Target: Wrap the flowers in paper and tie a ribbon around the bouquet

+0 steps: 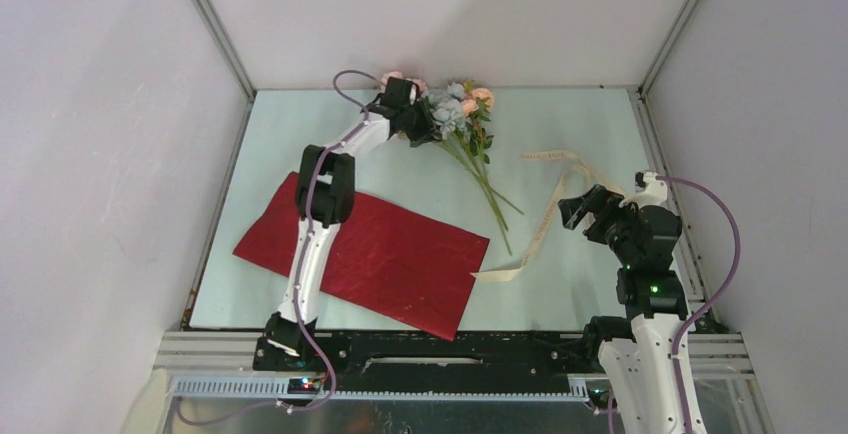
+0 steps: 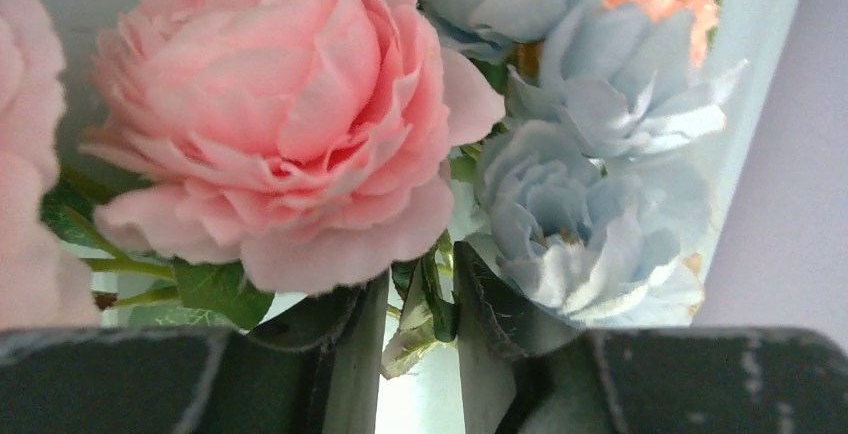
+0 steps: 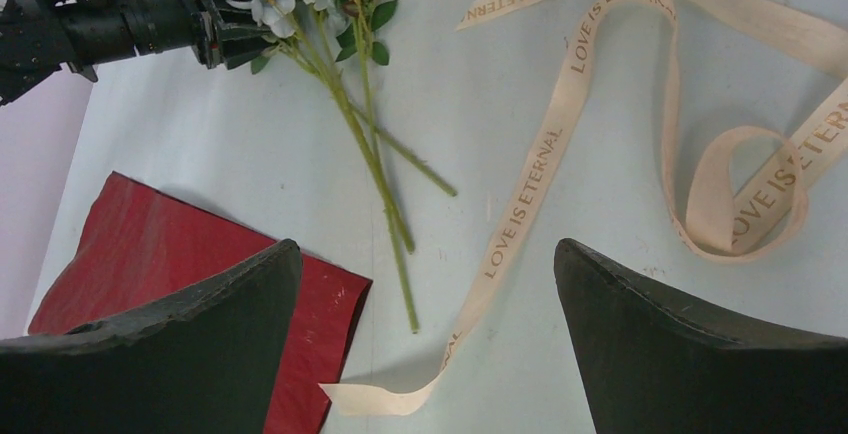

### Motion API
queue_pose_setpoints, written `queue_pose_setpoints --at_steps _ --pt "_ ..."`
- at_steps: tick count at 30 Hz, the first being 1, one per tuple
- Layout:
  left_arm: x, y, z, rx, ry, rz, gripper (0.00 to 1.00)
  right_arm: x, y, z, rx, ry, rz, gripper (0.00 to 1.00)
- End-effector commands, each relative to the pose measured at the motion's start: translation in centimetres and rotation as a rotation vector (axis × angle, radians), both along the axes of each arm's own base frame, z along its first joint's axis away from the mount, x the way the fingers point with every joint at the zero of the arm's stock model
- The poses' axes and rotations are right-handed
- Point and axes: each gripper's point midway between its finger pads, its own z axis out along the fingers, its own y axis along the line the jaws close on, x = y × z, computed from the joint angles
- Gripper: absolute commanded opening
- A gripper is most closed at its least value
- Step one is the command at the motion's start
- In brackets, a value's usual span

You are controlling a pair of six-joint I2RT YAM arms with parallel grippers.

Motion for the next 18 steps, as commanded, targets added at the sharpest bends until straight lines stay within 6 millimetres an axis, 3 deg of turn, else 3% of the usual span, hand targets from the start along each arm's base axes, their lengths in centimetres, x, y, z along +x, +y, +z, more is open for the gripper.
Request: queue_pose_setpoints --at_steps 1,4,8,15,18 --pt "0.5 -5.5 5.2 -0.167 -0.119 -0.073 0.34 0.0 0.0 0.4 0.002 -0.004 0.0 1.0" --pt "0.0 -9.9 5.5 -0.244 -0.134 -0.132 0.34 -0.1 -0.1 0.5 0.004 -0.006 -0.003 1.0" --pt "-0.2 -14.1 6.1 -0.36 -0.161 -0.153 0.34 -0.3 0.0 0.7 0.006 -0.017 -0.002 1.0" --pt "-1.8 -19.8 7.5 -0.45 -0.222 -0.174 0.35 -0.5 -0.2 0.6 0.014 -0.01 -0.017 1.0" --pt "-2.1 -21.3 7.6 -0.466 -0.239 -0.162 0.38 -0.4 0.0 0.5 0.02 -0.001 -0.013 1.0"
